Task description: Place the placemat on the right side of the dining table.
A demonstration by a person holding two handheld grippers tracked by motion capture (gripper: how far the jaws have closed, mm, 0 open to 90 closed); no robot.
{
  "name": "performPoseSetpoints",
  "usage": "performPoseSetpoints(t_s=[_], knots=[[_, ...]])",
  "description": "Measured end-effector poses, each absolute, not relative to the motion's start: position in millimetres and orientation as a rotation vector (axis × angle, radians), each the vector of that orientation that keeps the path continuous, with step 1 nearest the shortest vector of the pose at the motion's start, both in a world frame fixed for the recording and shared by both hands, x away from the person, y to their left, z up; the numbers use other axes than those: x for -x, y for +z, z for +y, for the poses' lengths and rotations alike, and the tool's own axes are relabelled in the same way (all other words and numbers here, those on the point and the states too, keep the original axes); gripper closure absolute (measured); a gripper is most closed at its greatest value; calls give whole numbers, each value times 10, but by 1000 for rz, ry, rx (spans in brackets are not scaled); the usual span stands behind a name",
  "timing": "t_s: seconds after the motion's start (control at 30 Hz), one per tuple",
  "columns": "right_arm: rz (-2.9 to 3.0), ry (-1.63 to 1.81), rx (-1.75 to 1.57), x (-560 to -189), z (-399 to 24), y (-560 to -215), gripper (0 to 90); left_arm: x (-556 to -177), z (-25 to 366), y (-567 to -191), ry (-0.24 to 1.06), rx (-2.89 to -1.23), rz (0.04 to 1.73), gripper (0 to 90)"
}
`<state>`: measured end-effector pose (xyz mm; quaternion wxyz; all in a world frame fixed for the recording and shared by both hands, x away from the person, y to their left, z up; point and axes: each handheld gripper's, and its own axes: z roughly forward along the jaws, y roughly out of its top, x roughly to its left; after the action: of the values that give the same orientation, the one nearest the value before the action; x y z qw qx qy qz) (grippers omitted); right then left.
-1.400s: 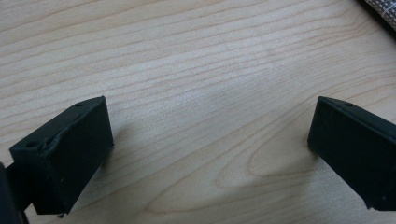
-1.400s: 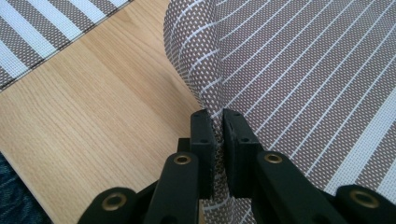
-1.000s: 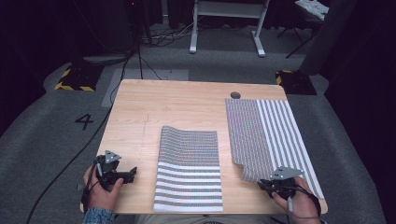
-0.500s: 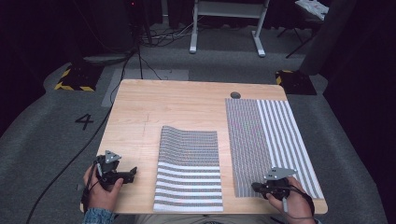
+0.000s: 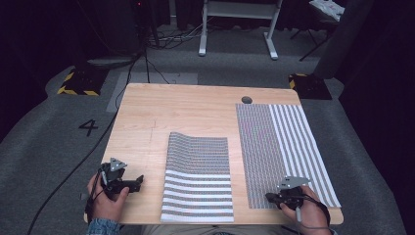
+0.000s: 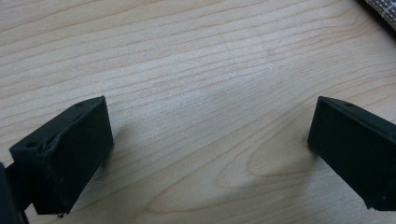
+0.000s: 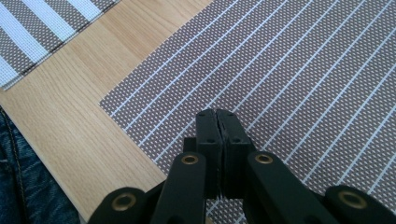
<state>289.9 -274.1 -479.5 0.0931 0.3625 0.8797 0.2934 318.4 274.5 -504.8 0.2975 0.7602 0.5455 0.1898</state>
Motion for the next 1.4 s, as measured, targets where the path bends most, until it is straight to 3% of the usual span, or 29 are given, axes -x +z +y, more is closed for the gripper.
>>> performPoseSetpoints(t_s=[0.13, 0.37, 0.53, 0.63, 1.03, 1.4], knots=[[2609, 873, -1076, -2888, -2747, -4797, 868, -3184, 2744, -5048, 503, -2020, 1450, 2], [2575, 988, -1065, -2881, -2711, -4713, 747, -3185, 2745, -5048, 503, -2020, 1450, 2], [2463, 1134, -1058, -2886, -2645, -4572, 468, -3185, 2745, -5048, 504, -2020, 1450, 2], [2410, 1200, -1025, -2878, -2572, -4481, 403, -3185, 2745, -5048, 503, -2020, 1450, 2], [2383, 1338, -969, -2853, -2020, -4283, 312, -3188, 2744, -5049, 500, -2017, 1450, 2], [2476, 1311, -834, -2920, -1389, -4490, 295, -3194, 2746, -5051, 492, -2021, 1441, 2]])
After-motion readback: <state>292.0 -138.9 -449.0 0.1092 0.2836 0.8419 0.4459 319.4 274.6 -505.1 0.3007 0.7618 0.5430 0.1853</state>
